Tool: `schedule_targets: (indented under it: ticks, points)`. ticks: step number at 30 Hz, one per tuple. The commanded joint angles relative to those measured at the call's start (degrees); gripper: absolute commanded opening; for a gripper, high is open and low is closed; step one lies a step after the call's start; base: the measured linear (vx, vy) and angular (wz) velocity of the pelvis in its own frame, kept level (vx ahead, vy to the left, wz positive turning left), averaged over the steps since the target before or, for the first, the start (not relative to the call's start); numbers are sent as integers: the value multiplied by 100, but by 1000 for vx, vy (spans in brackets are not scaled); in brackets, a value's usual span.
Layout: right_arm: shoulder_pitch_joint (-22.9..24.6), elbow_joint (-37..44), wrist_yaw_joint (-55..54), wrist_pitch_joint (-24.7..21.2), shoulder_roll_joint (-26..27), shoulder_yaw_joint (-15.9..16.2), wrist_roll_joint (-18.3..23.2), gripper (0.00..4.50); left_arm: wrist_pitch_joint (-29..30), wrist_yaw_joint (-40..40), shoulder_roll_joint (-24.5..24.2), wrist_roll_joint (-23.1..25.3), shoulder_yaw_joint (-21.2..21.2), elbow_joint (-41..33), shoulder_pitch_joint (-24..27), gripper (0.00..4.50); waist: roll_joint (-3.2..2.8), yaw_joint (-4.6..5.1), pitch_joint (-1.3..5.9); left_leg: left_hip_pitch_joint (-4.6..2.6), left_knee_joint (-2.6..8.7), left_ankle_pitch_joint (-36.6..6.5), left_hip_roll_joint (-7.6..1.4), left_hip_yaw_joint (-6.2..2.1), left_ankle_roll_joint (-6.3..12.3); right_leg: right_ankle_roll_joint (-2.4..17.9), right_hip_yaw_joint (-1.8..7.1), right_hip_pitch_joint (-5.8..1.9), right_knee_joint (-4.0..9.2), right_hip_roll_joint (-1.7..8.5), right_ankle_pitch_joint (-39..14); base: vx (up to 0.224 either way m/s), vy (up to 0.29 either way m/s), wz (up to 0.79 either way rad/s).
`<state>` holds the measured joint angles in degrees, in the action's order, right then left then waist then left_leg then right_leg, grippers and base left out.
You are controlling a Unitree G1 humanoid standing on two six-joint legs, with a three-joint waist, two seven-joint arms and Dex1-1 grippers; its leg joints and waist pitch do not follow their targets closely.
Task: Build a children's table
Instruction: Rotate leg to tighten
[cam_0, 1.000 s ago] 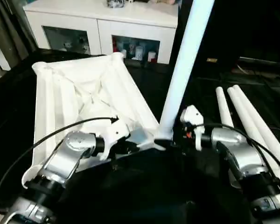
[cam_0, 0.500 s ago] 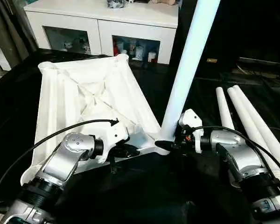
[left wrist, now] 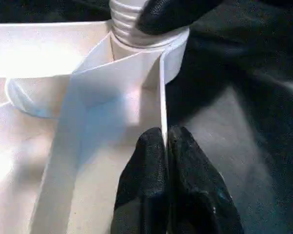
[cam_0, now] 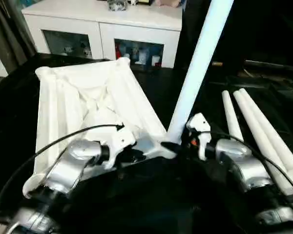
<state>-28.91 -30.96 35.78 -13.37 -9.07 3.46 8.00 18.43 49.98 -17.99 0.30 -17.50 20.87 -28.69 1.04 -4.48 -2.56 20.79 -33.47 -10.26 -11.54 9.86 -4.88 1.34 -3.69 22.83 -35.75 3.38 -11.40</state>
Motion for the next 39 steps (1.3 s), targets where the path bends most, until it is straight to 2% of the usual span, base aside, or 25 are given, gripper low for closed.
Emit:
schedule_targets:
  ticks: [1,4,9,11,15,17,18,19,22,24,26,27,28,29,30,34,37,38,39]
  points:
    - [-148,-782,-1316,-281,505,-69,-119,272,280,-1094,512,51,275,382,-438,0,-60,22,294,-96,394,-1402,-138,-54,-205,917,284,-250,534,469,-1910,0,0,0]
    - [-436,-1268,-1894,-222,821,-140,-164,272,406,-1445,760,168,229,597,-628,0,-58,39,301,-92,402,-1493,-149,-66,-233,836,293,-239,562,469,-1894,-17,-1,-1]
    - [-577,-1437,-1960,-108,961,-202,-147,272,294,-1381,830,227,139,604,-640,0,-48,29,318,-55,396,-1340,-143,-55,-100,825,294,-267,533,451,-1454,0,0,0]
    - [-672,-1577,-1961,20,1052,-318,-155,328,215,-1330,863,259,120,666,-648,0,-41,44,315,-47,398,-1351,-138,-54,-74,870,288,-267,527,452,-1424,0,0,0]
    - [-697,-1560,-1729,115,1009,-281,-131,360,134,-1194,767,234,82,567,-563,0,-53,50,305,-62,409,-1487,-146,-59,-61,845,285,-254,557,453,-1639,0,0,0]
    - [-634,-1275,-1284,110,824,-132,-95,360,37,-954,588,193,46,408,-447,0,-56,65,310,-48,412,-1495,-154,-64,-26,847,287,-269,550,451,-1558,0,0,0]
    - [-492,-833,-678,75,523,27,-49,360,-116,-634,387,125,23,221,-331,0,-50,57,309,-35,411,-1401,-148,-69,4,857,278,-295,547,444,-1459,0,0,0]
    - [-492,-833,-678,75,523,27,-49,360,-116,-634,387,125,23,221,-331,0,-50,57,309,-35,411,-1401,-148,-69,4,857,278,-295,547,444,-1459,0,0,0]
    - [-332,-434,-20,111,162,165,-41,360,-355,-273,183,48,-1,46,-212,0,-50,41,358,6,367,-948,-153,-49,149,1025,286,-324,461,441,-741,0,0,0]
    - [-150,-56,704,208,-264,322,-31,360,-541,191,-35,-135,-8,-205,-55,0,-77,33,342,14,355,-842,-158,-38,219,1132,278,-317,433,428,-451,0,0,0]
    - [-83,87,958,233,-419,382,-15,360,-573,355,-118,-203,-16,-314,3,0,-84,21,350,3,349,-835,-168,-36,253,1196,277,-318,415,431,-360,0,0,0]
    - [58,402,1467,219,-733,502,46,360,-653,679,-297,-319,-42,-535,120,0,-76,9,356,-3,345,-830,-169,-38,265,1205,271,-334,415,424,-320,0,0,0]
    - [80,450,1554,218,-788,526,53,360,-659,733,-328,-340,-47,-573,141,0,-76,-4,360,1,341,-755,-190,-36,322,1241,277,-337,390,432,-150,0,0,0]
    - [118,533,1702,217,-883,567,64,360,-670,826,-380,-376,-54,-638,176,0,-99,-28,363,-20,332,-711,-186,-26,366,1281,277,-320,388,419,-37,0,0,0]
    - [200,726,2075,187,-1112,659,101,360,-662,1067,-480,-536,-17,-836,278,0,-92,-30,363,-21,330,-703,-188,-24,379,1318,276,-318,375,418,6,0,0,0]
    - [236,819,2327,203,-1215,702,116,360,-602,1226,-528,-677,31,-1027,366,0,-100,-84,347,-32,331,-745,-202,-15,380,1383,276,-306,379,428,-110,0,0,0]
    - [256,849,2451,228,-1199,712,182,360,-595,1259,-546,-706,28,-1113,418,0,-87,-92,336,-26,336,-832,-192,-16,320,1324,280,-312,402,438,-353,0,0,0]
    - [276,892,2513,191,-1194,727,224,336,-577,1280,-537,-736,32,-1132,437,0,-63,-91,333,-26,336,-842,-187,-12,309,1294,281,-309,412,435,-426,0,0,0]
    - [298,934,2567,152,-1194,749,253,336,-572,1290,-533,-741,29,-1144,454,0,-70,-95,332,-24,339,-834,-188,-18,303,1279,281,-314,409,440,-457,0,0,0]
